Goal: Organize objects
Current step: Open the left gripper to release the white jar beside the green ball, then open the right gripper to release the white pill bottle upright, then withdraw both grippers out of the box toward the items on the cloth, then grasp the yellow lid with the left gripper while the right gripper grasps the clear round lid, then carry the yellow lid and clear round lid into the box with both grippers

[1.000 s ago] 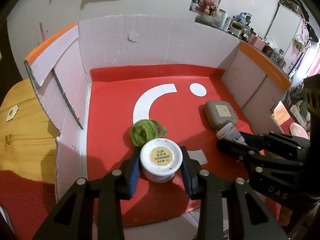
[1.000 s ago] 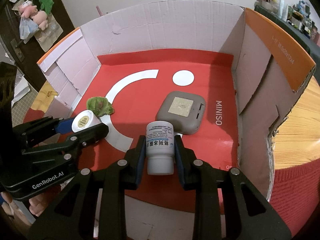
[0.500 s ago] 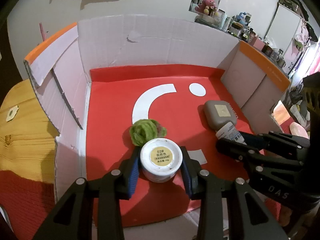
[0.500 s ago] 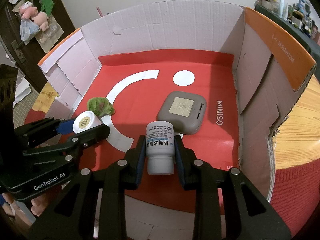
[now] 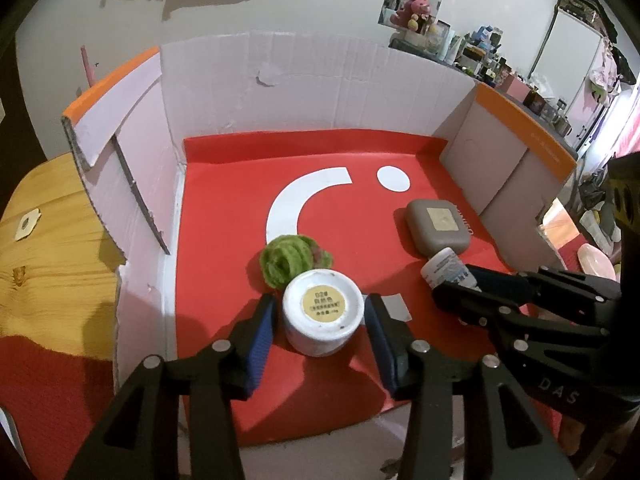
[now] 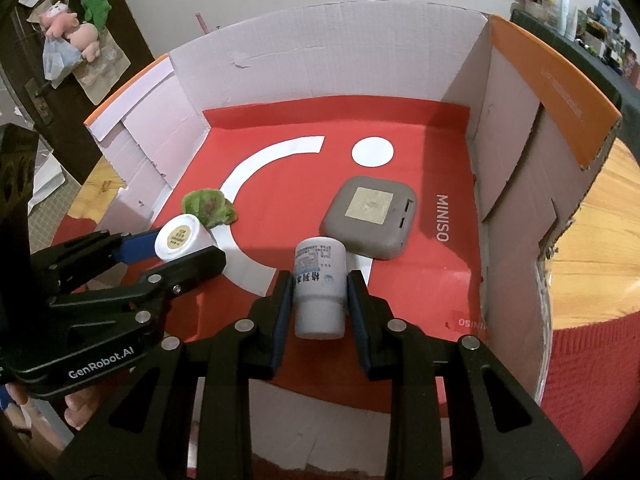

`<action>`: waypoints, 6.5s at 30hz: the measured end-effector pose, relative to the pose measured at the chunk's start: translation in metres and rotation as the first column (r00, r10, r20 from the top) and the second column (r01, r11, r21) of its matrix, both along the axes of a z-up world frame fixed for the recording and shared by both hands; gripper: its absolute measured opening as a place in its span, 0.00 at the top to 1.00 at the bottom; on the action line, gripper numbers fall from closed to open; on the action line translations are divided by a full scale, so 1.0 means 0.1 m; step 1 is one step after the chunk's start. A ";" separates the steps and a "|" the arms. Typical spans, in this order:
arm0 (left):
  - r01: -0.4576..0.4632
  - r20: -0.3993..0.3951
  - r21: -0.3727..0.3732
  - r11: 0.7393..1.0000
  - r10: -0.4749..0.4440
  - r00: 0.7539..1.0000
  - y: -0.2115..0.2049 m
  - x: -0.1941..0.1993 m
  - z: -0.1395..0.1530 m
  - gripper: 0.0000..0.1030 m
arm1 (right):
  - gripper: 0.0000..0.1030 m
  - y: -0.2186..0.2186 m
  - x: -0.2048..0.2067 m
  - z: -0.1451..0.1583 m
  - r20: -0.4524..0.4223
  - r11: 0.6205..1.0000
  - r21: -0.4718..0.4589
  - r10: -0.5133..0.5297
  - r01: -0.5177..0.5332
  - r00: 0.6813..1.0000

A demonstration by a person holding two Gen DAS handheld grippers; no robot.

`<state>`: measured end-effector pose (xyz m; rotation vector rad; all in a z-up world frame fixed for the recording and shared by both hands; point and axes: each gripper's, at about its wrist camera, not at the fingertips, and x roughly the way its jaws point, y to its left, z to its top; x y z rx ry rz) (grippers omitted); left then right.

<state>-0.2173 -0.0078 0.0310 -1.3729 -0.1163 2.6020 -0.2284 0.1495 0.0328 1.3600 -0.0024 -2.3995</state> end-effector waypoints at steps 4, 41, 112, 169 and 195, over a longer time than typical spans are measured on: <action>-0.004 -0.005 0.005 1.000 0.004 1.000 0.00 0.02 0.02 0.47 | 0.74 0.01 0.05 0.02 -0.004 1.000 -0.004 -0.003 0.003 1.000; -0.060 -0.120 -0.021 0.998 0.057 0.991 -0.07 0.53 0.33 0.33 | 0.40 0.00 0.57 0.38 -0.105 1.000 -0.022 0.004 -0.006 0.995; -0.052 -0.175 -0.042 0.998 0.044 0.984 0.07 1.29 0.31 0.12 | 0.23 0.12 1.36 0.44 -0.189 1.000 -0.001 -0.015 0.015 0.982; -0.011 -0.088 -0.042 0.999 0.007 0.996 0.13 1.44 -0.18 0.70 | 0.61 -0.02 0.92 -0.10 -0.075 0.997 0.082 0.009 -0.003 0.997; -0.016 -0.101 -0.011 1.000 0.015 0.995 0.14 1.47 -0.05 0.70 | 0.62 0.07 1.40 0.10 -0.071 0.999 -0.009 0.034 -0.035 0.997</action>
